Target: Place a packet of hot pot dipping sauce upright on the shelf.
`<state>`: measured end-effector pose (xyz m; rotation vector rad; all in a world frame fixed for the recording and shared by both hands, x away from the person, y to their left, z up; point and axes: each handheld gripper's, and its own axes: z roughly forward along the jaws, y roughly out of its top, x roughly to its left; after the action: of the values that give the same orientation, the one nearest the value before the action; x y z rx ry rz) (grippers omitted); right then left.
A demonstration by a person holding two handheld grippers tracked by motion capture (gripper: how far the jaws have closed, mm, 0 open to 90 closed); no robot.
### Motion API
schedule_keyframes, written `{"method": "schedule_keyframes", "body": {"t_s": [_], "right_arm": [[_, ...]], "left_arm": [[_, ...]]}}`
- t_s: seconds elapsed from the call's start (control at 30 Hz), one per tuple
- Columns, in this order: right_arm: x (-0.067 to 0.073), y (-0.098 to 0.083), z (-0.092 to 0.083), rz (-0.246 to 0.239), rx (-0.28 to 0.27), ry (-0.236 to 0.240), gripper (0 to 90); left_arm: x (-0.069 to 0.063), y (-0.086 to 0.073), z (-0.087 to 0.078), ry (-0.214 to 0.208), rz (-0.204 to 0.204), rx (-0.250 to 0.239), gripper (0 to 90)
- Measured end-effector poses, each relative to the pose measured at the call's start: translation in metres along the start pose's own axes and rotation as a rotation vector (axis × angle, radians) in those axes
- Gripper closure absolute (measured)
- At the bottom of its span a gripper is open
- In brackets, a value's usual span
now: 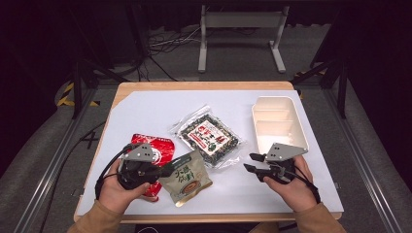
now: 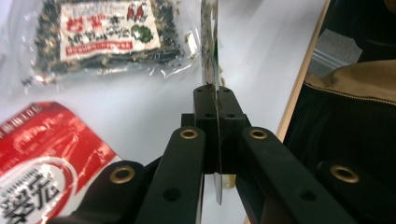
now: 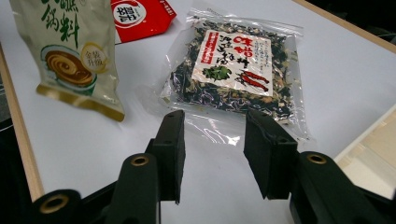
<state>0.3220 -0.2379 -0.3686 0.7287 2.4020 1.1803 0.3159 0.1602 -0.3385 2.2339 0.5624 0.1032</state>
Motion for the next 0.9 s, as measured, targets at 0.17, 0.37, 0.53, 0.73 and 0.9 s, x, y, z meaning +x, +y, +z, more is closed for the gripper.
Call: {"method": "schedule_keyframes", "body": {"t_s": [0.17,0.37,0.53,0.73,0.9], "right_arm": [[0.002,0.002,0.000,-0.012,-0.003,0.012,58.9],[0.007,0.009,-0.001,-0.041,-0.019,0.050,58.1],[0.011,0.018,-0.002,-0.060,-0.046,0.095,57.1],[0.016,0.033,-0.004,-0.095,-0.063,0.158,56.0],[0.017,0.045,0.000,-0.121,-0.063,0.199,54.1]], "left_arm": [[-0.007,0.009,-0.006,0.003,0.049,-0.011,89.8],[-0.009,0.019,-0.010,0.004,0.084,-0.025,89.8],[-0.008,0.031,-0.011,-0.015,0.121,-0.022,89.8],[-0.011,0.047,-0.006,-0.023,0.158,-0.036,89.8],[-0.011,0.054,0.000,-0.042,0.178,-0.026,89.8]]}}
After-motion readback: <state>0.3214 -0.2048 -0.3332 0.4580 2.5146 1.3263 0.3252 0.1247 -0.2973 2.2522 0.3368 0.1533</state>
